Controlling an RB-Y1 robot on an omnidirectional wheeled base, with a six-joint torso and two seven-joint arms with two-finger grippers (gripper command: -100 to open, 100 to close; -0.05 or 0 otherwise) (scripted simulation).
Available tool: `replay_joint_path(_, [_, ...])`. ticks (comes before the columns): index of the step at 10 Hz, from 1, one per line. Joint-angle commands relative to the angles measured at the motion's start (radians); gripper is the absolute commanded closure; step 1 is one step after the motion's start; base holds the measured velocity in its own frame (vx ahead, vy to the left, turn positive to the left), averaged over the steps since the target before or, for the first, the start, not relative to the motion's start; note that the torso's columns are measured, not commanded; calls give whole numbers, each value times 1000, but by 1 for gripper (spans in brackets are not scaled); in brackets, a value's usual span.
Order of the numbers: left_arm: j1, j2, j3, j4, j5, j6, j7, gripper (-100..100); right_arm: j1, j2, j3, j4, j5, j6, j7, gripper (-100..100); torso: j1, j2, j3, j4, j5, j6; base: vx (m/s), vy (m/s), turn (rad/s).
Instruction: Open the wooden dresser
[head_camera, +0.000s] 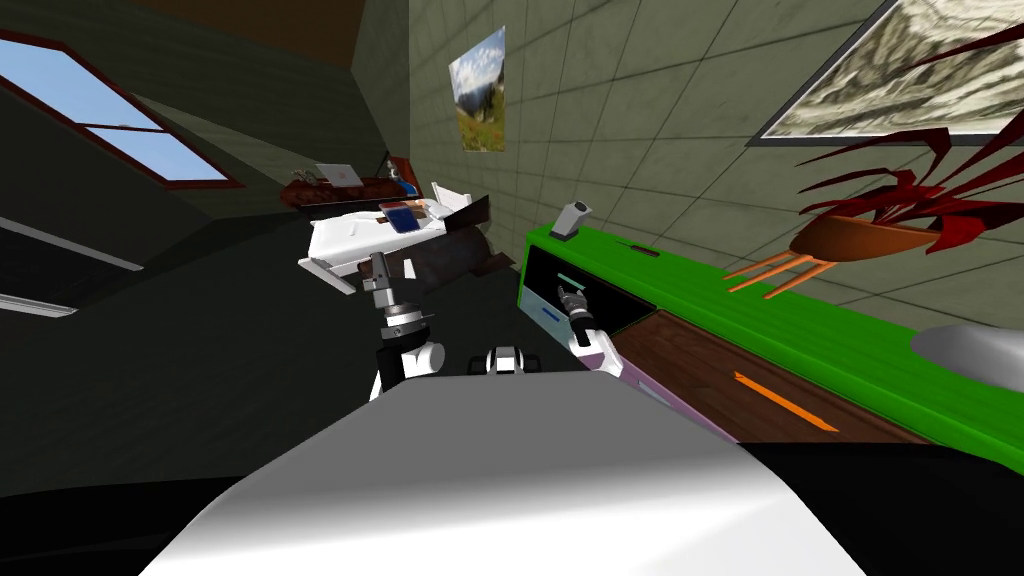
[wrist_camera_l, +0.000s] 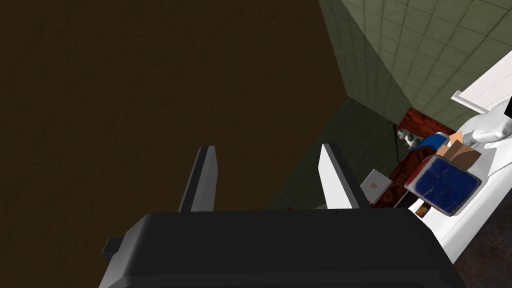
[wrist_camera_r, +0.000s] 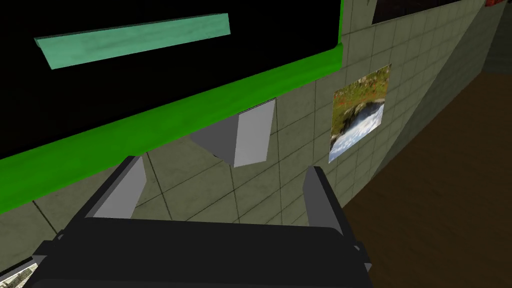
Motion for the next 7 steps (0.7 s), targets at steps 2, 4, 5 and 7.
replay_joint_path(2, [0,0,0,0,0,0,0,0,-14,8,-4,51,87,63,59,-100,0,0,0,0,0,0,51,47,42])
replay_joint_path(4, [0,0,0,0,0,0,0,0,-32,4,-6,88,134,108,93,-100,0,0,0,0,0,0,44,46,39])
replay_joint_path(5, [0,0,0,0,0,0,0,0,-49,1,-8,122,168,153,127,-100,-1,0,0,0,0,0,48,51,56])
replay_joint_path(7, [0,0,0,0,0,0,0,0,-67,-3,-10,165,224,193,161,-100,0,0,0,0,0,0,46,41,36])
